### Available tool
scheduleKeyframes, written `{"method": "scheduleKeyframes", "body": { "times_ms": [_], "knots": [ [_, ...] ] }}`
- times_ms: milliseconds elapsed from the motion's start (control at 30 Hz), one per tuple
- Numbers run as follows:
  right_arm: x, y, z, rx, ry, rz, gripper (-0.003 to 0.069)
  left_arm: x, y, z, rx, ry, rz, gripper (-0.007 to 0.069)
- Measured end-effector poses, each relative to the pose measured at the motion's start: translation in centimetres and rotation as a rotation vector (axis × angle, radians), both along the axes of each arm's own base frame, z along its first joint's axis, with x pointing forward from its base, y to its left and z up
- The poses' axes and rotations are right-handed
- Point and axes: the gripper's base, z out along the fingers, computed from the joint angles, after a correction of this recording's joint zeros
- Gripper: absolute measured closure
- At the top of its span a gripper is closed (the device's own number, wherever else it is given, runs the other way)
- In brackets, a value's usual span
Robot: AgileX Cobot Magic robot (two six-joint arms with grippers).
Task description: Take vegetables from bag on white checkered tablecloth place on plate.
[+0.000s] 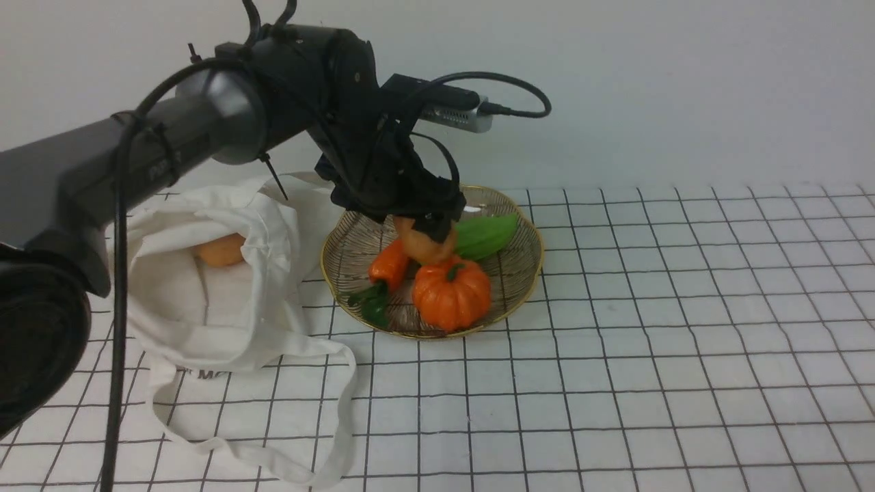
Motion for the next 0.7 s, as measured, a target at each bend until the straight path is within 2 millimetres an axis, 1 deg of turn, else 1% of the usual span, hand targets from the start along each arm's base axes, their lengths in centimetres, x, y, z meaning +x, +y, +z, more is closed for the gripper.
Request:
{"method": "scheduleKeyframes", "body": {
  "times_ms": [133,200,300,333,367,400,433,467,500,533,567,600,633,667,700],
  "knots": [
    [0.0,0.0,0.0,0.000,0.000,0.000,0.0674,0.1,0.0,0.0,0.007,-0.009,-0.017,-0.0055],
    [0.0,0.0,0.0,0.000,0.000,0.000,0.0674,0.0,0.0,0.1,0.011,0.000,-0.019,-0.0055],
    [0.0,0.0,0.0,0.000,0.000,0.000,0.0674,-0.1,0.0,1.1,0.022,0.025,-0.025,-0.0047],
    [0.0,0.0,0.0,0.000,0.000,0.000,0.0674,-0.2,0.0,2.2,0.026,0.036,-0.028,-0.0023],
    [0.0,0.0,0.0,0.000,0.000,0.000,0.0674,-0.3,0.1,2.9,0.028,0.045,-0.028,-0.0001],
    [0.0,0.0,0.0,0.000,0.000,0.000,0.0674,-0.5,0.2,3.6,0.032,0.061,-0.025,0.0029],
    [0.0,0.0,0.0,0.000,0.000,0.000,0.0674,-0.8,0.3,5.4,0.028,0.057,-0.023,0.0087],
    [0.0,0.0,0.0,0.000,0.000,0.000,0.0674,-1.0,0.4,6.2,0.026,0.055,-0.023,0.0134],
    [0.0,0.0,0.0,0.000,0.000,0.000,0.0674,-1.2,0.4,7.8,0.013,0.025,-0.025,0.0189],
    [0.0,0.0,0.0,0.000,0.000,0.000,0.0674,-1.3,0.5,8.5,0.005,0.007,-0.025,0.0218],
    [0.0,0.0,0.0,0.000,0.000,0.000,0.0674,-1.9,0.8,10.9,-0.013,-0.048,-0.025,0.0330],
    [0.0,0.0,0.0,0.000,0.000,0.000,0.0674,-2.4,1.1,12.5,-0.018,-0.091,-0.024,0.0430],
    [0.0,0.0,0.0,0.000,0.000,0.000,0.0674,-2.9,1.5,13.8,-0.020,-0.122,-0.024,0.0506],
    [0.0,0.0,0.0,0.000,0.000,0.000,0.0674,-3.4,1.7,14.6,-0.023,-0.140,-0.024,0.0540],
    [0.0,0.0,0.0,0.000,0.000,0.000,0.0674,-4.3,2.2,15.8,-0.026,-0.163,-0.022,0.0594]
  ]
}}
